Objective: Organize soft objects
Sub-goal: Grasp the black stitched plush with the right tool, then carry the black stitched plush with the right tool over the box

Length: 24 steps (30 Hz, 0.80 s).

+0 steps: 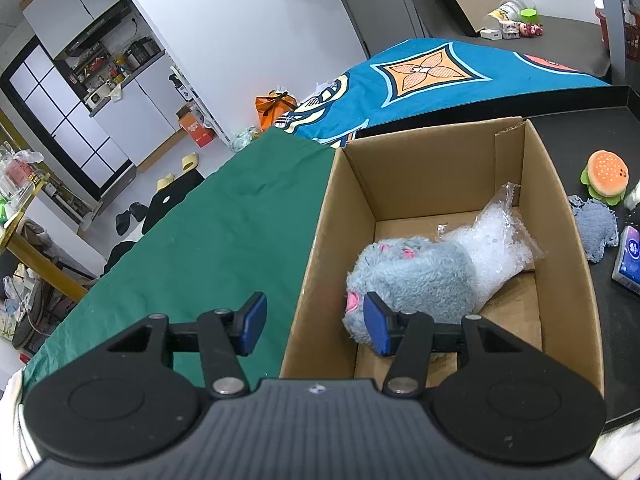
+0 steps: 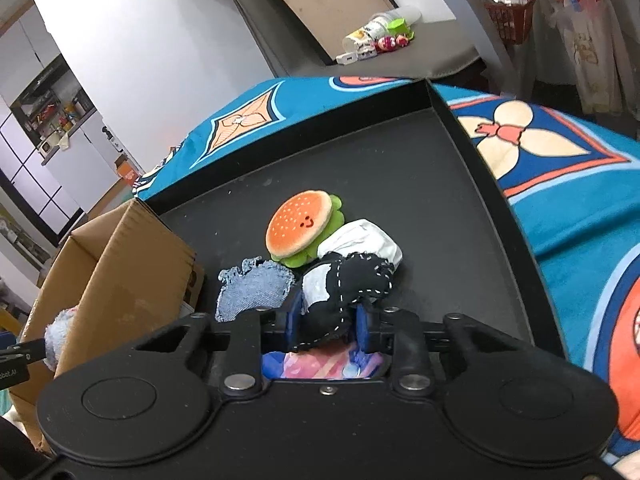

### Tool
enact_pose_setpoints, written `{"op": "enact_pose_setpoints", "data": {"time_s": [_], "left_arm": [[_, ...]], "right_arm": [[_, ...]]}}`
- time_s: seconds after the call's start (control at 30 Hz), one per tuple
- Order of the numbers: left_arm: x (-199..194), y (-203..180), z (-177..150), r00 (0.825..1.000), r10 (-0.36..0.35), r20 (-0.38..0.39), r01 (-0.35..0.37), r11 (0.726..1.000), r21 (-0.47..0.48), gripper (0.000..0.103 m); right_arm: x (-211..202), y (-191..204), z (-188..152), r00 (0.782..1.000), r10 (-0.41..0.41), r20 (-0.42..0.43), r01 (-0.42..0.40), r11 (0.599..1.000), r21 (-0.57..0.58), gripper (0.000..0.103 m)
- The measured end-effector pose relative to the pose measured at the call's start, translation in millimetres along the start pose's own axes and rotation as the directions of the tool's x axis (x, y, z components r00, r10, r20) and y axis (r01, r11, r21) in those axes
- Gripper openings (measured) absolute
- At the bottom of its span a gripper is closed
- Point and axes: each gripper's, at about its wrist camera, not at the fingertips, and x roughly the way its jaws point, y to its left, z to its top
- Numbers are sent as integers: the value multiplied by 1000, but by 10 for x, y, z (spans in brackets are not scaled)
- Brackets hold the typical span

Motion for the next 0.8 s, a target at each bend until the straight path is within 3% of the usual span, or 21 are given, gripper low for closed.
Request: {"op": "enact_pose_setpoints", "data": {"time_s": [0.37, 0.8], "left_arm": [[-41, 53, -15, 1000, -19, 12, 19, 1000, -21, 52], [-58, 170, -18, 999, -45, 15, 46, 996, -78, 52]], "right_arm": [[-199, 12, 32, 999, -19, 39, 20, 1000, -19, 20], [-361, 227, 128, 999, -29, 25, 31, 996, -81, 20]]}}
